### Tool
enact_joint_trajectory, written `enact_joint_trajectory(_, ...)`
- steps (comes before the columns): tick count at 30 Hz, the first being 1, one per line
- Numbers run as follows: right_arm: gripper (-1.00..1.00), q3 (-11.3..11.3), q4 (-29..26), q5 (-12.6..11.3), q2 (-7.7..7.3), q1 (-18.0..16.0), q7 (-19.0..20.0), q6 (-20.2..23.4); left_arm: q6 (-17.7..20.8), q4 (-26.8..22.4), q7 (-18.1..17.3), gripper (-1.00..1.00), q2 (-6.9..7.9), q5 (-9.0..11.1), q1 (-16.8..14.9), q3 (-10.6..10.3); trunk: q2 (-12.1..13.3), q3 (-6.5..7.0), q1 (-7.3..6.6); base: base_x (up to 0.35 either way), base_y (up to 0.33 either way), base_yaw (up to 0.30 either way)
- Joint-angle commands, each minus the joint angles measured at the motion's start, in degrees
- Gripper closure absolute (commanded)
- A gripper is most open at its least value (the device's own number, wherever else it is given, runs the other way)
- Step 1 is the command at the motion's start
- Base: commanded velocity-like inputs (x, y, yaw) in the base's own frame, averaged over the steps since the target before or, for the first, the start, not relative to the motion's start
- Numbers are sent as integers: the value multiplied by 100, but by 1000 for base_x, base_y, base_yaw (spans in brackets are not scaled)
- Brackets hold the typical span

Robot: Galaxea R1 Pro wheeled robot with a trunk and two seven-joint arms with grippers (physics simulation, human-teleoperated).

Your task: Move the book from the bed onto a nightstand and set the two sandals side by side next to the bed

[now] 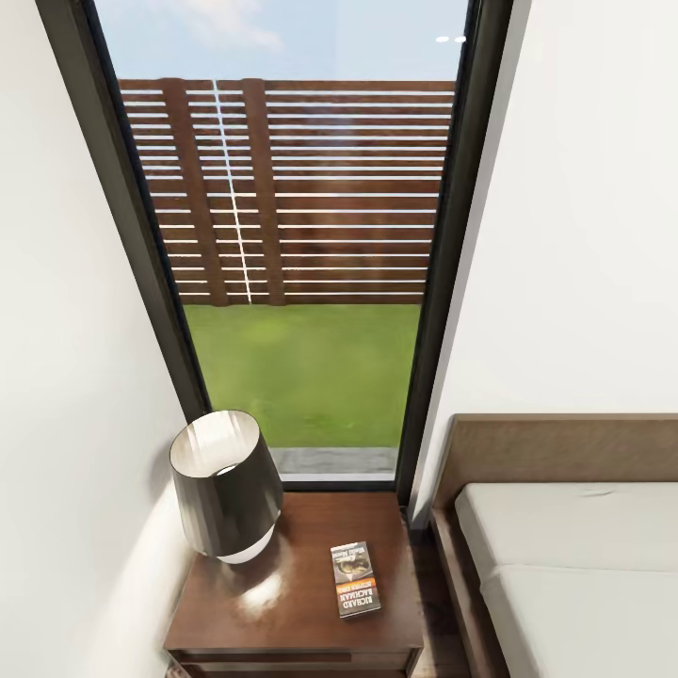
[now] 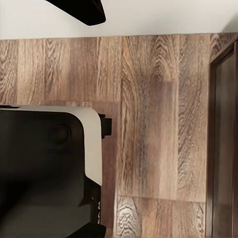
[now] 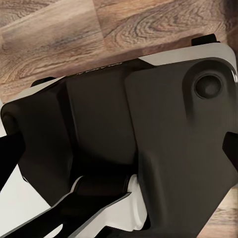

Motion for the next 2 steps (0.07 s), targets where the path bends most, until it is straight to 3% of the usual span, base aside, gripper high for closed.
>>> enact_joint_trajectory(1,-100,-49,-13,45,1,-2,27,36,-19,2,2,-100,1,53,-4,-49,-11,-12,3,0,0,0)
enact_joint_trajectory(2,-100,-49,-13,45,0,-2,27,36,-18,2,2,-100,2,53,-4,-49,-11,-12,3,0,0,0)
